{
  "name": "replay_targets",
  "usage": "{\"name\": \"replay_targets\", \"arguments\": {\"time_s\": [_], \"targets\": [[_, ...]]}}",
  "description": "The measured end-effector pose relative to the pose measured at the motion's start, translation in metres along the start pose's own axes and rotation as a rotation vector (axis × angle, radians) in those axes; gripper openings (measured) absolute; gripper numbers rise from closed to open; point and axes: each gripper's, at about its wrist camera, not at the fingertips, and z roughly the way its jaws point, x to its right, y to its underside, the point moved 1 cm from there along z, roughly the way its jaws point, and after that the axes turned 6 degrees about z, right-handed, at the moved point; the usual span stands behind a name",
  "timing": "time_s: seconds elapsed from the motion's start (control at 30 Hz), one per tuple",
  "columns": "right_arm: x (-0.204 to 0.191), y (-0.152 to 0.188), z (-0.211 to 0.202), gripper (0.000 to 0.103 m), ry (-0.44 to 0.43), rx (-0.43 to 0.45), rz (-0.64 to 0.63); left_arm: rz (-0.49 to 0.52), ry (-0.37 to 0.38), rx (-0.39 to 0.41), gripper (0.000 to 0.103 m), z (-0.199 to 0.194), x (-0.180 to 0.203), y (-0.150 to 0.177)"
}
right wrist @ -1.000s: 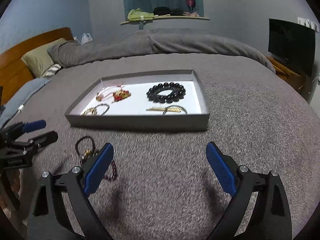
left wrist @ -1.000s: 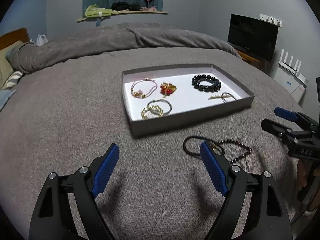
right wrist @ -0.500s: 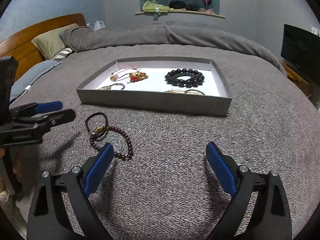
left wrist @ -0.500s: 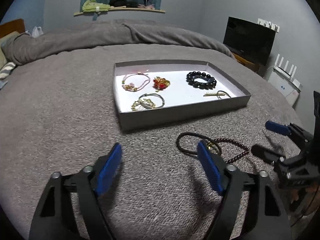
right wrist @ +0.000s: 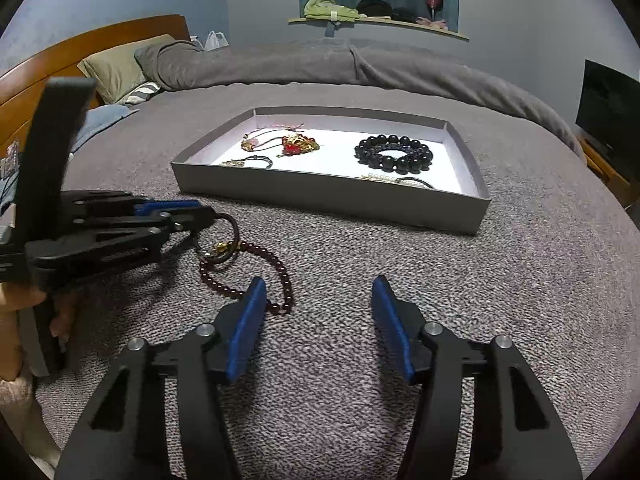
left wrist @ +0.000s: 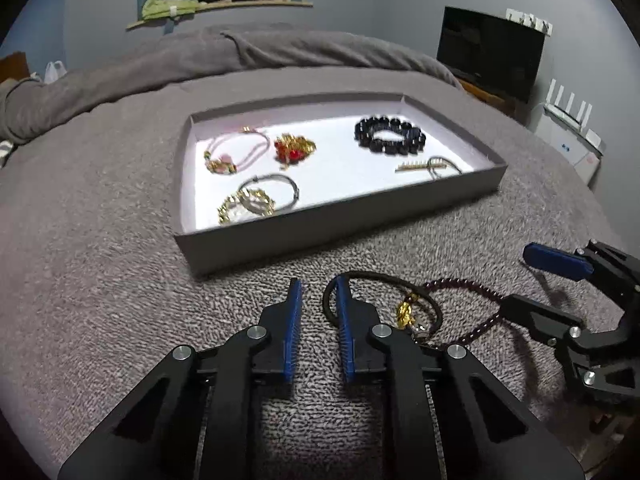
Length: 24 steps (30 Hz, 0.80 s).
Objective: Organize jewelry
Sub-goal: 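Grasp the black hair tie with the left tool while the right tool grasps the dark red bead bracelet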
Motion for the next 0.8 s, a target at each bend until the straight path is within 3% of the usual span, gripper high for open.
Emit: {"name": "replay_targets", "arguments": {"time_s": [0.1, 0.27, 0.67, 0.77, 0.8], "targets": [[-0.002, 0.0, 0.001, 0.05, -0.005, 0.001, -0.002, 0.057, -0.013, -0.028, 0.004, 0.002, 0.006, 0.004], [0.0, -0.002, 0.007, 0.035, -0.044, -0.014, 0.041, 0.093, -0.025, -0.004, 0.004, -0.022, 0.003, 0.012], [-0.008, -0.004, 0.033, 0.03, -0.051, -0.107, 0.022, 0.065, -0.045, -0.053, 0.004, -0.015, -0.011, 0.019], [-0.011, -0.003, 0.033, 0.012, -0.056, -0.11, 0.004, 0.054, -0.038, -0.057, 0.004, -0.014, -0.012, 0.02], [-0.013, -0.002, 0.033, 0.01, -0.061, -0.109, -0.009, 0.051, -0.036, -0.057, 0.004, -0.014, -0.012, 0.02]]}}
